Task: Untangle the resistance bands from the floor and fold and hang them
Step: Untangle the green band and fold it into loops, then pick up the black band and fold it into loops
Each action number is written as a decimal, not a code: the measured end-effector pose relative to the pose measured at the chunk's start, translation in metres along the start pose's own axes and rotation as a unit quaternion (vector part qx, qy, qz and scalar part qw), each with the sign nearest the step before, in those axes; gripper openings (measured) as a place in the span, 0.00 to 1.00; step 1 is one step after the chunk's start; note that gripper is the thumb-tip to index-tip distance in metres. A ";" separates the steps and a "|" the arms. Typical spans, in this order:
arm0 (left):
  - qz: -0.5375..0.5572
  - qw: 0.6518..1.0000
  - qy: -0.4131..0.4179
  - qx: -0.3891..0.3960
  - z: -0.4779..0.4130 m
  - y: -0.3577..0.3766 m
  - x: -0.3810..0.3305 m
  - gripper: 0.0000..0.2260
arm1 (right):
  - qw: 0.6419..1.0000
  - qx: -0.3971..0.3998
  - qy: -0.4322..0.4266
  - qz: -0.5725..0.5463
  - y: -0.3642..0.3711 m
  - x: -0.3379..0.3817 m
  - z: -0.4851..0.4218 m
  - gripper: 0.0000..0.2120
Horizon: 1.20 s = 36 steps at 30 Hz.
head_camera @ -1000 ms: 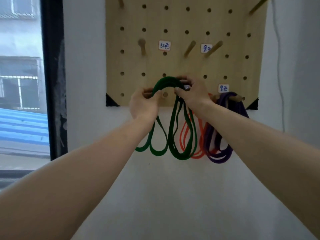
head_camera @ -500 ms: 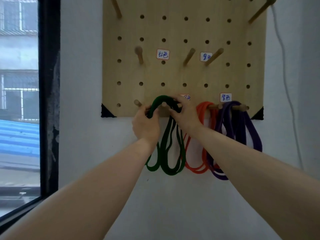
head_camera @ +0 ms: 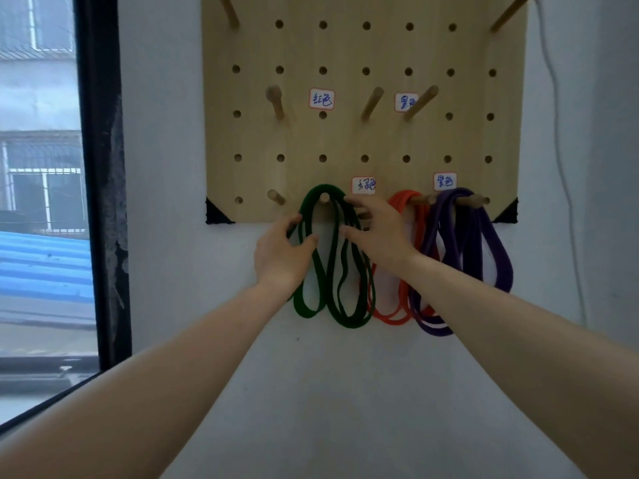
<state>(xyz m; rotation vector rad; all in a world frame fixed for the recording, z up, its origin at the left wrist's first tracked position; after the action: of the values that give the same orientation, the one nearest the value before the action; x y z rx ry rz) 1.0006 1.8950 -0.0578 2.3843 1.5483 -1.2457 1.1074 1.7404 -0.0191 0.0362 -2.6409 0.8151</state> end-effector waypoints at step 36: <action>0.053 0.793 -0.403 0.454 0.657 0.114 0.235 0.07 | 0.690 0.569 0.430 -0.124 0.232 -0.036 0.692 0.07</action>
<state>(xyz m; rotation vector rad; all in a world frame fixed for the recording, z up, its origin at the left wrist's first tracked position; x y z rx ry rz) 0.7392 1.7320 -0.6943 1.6323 0.5579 -2.8884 0.8717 1.5504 -0.6842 0.2528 -0.9426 1.6878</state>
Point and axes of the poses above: each hand's wrist, its own z-axis away from the middle knuckle, its own y-axis out of the palm, x = y × z, the point moved 6 cm from there along -z, towards the middle knuckle, and after that the axes turned 12 degrees about x, right-handed, at the moved point
